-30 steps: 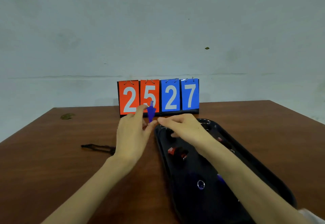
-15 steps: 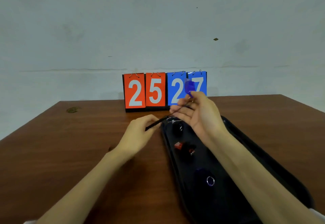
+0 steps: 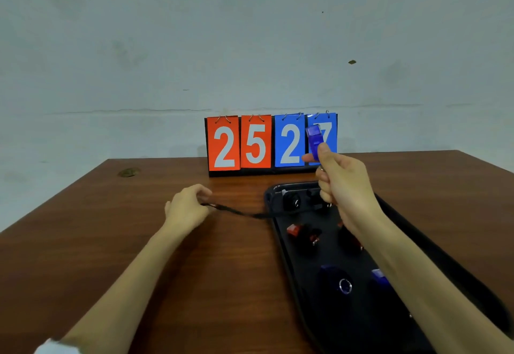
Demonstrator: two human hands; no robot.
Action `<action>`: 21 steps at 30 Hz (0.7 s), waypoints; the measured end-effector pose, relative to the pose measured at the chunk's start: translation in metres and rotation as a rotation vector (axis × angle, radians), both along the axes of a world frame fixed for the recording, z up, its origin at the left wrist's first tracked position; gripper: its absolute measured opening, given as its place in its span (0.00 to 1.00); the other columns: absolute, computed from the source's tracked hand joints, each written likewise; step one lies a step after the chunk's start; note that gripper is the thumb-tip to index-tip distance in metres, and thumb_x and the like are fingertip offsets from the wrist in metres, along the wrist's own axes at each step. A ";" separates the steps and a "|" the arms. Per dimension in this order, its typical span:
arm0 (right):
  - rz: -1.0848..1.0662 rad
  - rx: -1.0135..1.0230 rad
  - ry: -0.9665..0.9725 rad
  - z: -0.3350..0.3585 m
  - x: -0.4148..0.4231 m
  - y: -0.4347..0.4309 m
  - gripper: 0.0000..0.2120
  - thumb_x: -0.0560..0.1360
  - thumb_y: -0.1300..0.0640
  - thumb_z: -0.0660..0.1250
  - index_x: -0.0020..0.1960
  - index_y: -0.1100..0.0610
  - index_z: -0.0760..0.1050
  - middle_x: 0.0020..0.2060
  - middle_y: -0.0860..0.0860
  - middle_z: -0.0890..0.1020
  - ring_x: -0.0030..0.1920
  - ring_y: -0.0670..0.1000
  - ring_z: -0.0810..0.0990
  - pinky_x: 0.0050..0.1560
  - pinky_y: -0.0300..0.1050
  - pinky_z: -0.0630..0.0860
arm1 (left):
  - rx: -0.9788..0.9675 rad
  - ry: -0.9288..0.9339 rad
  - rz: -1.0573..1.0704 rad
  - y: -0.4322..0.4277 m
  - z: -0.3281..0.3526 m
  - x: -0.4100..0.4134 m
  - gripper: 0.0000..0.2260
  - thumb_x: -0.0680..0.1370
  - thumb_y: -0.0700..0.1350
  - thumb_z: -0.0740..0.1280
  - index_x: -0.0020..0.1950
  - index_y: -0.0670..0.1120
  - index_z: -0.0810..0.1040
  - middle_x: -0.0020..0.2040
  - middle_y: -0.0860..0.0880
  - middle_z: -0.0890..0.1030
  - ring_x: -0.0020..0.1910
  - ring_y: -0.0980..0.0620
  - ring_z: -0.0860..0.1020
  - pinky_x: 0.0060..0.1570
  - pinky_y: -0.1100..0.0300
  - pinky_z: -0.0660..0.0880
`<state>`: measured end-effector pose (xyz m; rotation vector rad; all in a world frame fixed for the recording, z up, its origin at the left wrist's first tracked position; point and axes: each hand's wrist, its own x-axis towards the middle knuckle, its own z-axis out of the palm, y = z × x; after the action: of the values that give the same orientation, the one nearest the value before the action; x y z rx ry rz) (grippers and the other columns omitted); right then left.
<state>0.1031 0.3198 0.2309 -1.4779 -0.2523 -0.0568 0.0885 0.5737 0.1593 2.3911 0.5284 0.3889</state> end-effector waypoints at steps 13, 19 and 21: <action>0.174 -0.198 -0.158 -0.014 -0.009 0.012 0.13 0.77 0.49 0.62 0.55 0.54 0.80 0.48 0.49 0.84 0.51 0.43 0.80 0.56 0.45 0.76 | -1.025 -0.213 -0.708 -0.121 0.034 -0.044 0.10 0.80 0.42 0.60 0.60 0.40 0.71 0.31 0.45 0.73 0.27 0.50 0.73 0.28 0.60 0.72; 0.303 0.093 0.177 -0.008 0.007 0.000 0.15 0.75 0.44 0.62 0.53 0.51 0.81 0.45 0.47 0.80 0.51 0.46 0.78 0.52 0.43 0.75 | -0.730 -0.266 -0.591 -0.113 0.030 -0.038 0.09 0.78 0.40 0.63 0.58 0.43 0.76 0.44 0.45 0.79 0.39 0.51 0.79 0.40 0.62 0.78; 0.400 0.047 0.198 -0.011 0.007 0.002 0.17 0.73 0.44 0.62 0.55 0.50 0.80 0.48 0.47 0.81 0.52 0.45 0.78 0.52 0.42 0.75 | -0.734 -0.253 -0.592 -0.117 0.027 -0.036 0.15 0.77 0.43 0.66 0.63 0.49 0.72 0.55 0.49 0.80 0.54 0.55 0.79 0.57 0.59 0.74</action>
<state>0.1098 0.3215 0.2195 -1.3522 -0.3777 0.4005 0.0526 0.4567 0.1864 1.6417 -0.1540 0.1764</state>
